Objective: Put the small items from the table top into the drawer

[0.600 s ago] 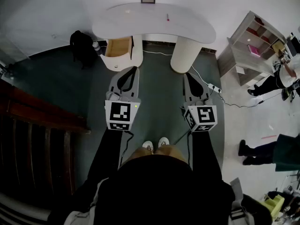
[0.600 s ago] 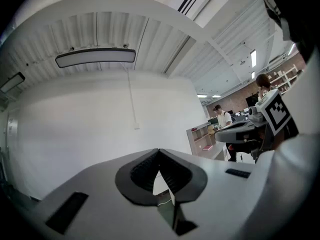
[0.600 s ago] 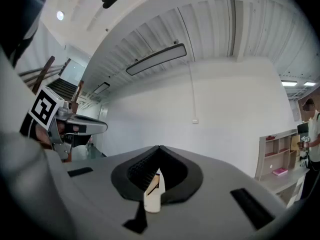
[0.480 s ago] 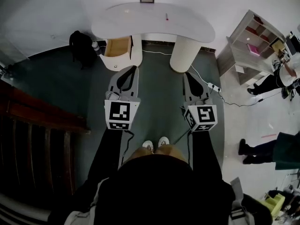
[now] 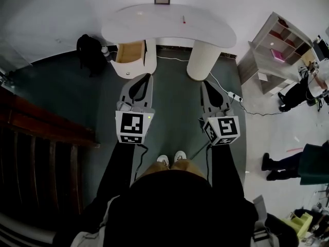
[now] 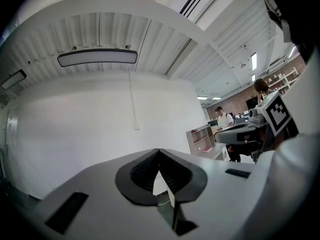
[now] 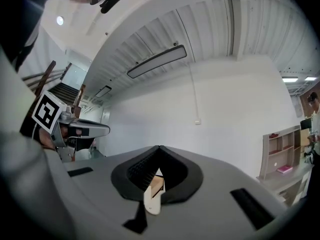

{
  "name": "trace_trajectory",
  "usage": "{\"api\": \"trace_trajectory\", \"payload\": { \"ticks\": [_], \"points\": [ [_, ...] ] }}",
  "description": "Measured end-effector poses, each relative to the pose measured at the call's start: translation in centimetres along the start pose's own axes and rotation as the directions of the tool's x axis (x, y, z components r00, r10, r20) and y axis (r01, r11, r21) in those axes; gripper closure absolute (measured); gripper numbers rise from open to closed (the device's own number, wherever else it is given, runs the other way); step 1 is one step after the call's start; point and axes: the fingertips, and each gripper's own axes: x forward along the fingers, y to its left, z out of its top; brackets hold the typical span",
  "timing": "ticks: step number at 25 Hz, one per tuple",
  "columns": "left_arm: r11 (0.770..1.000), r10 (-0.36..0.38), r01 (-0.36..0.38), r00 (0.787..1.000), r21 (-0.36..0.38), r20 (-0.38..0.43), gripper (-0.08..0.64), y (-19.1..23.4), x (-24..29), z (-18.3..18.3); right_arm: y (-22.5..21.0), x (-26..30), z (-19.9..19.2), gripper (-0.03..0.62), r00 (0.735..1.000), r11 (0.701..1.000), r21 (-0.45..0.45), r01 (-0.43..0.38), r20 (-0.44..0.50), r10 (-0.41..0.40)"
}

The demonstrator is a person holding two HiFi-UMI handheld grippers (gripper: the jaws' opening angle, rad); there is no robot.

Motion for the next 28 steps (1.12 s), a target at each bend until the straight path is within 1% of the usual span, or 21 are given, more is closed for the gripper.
{"api": "trace_trajectory", "payload": {
  "ticks": [5, 8, 12, 16, 22, 26, 28],
  "points": [
    [1.0, -0.01, 0.01, 1.0, -0.017, 0.012, 0.545, 0.8, -0.1, 0.0, 0.6, 0.4, 0.1, 0.572, 1.0, 1.0, -0.011, 0.001, 0.002, -0.001],
    [1.0, -0.002, 0.002, 1.0, -0.022, 0.011, 0.545, 1.4, 0.0, -0.3, 0.6, 0.5, -0.4, 0.572, 1.0, 1.0, -0.02, 0.007, -0.015, -0.007],
    [1.0, -0.008, 0.008, 1.0, -0.022, 0.004, 0.545, 1.8, 1.0, -0.7, -0.3, 1.6, -0.3, 0.572, 1.0, 1.0, -0.013, 0.022, -0.013, -0.022],
    [1.0, 0.0, 0.0, 1.0, -0.023, -0.007, 0.545, 2.8, 2.8, -1.6, -1.1, 3.7, -0.8, 0.572, 1.0, 1.0, -0.008, 0.015, -0.007, -0.015],
    [1.0, 0.018, -0.019, 1.0, -0.003, -0.017, 0.545, 4.9, 7.0, -2.4, -3.3, 8.7, -1.6, 0.572, 1.0, 1.0, 0.0, -0.005, -0.001, 0.005],
    [0.999, 0.037, -0.036, 0.999, 0.004, -0.03, 0.545, 6.7, 10.8, -2.9, -5.1, 13.1, -1.7, 0.572, 1.0, 1.0, -0.002, -0.026, 0.006, 0.026],
    [0.999, 0.034, -0.034, 0.999, 0.006, -0.036, 0.545, 7.4, 13.2, -2.8, -6.4, 15.3, -1.5, 0.572, 0.999, 0.999, -0.005, -0.037, 0.003, 0.037]
  ]
}}
